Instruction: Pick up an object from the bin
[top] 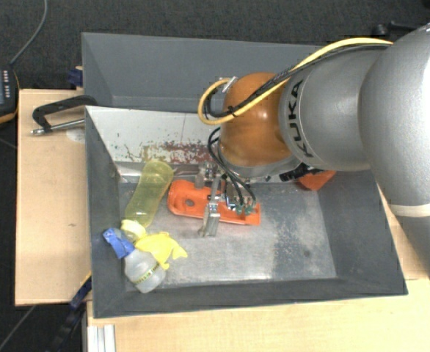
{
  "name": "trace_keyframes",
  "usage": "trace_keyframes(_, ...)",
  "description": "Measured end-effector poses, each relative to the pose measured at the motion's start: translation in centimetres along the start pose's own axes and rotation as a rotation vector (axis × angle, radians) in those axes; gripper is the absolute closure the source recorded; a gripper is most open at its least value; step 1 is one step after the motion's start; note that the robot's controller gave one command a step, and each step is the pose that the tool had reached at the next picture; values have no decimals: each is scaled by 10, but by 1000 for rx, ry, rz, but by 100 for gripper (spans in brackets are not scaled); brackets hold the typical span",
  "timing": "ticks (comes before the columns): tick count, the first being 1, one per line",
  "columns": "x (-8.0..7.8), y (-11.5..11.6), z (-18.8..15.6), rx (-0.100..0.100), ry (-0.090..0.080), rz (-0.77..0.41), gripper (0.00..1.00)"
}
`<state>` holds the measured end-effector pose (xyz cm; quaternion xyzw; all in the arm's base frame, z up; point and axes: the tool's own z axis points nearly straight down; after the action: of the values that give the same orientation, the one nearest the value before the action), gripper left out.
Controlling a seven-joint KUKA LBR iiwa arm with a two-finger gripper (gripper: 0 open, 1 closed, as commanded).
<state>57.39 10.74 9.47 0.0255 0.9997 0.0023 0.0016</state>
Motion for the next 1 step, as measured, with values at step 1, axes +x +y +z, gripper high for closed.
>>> trace_keyframes(1, 8, -9, 23, 0, -2, -110, 0)
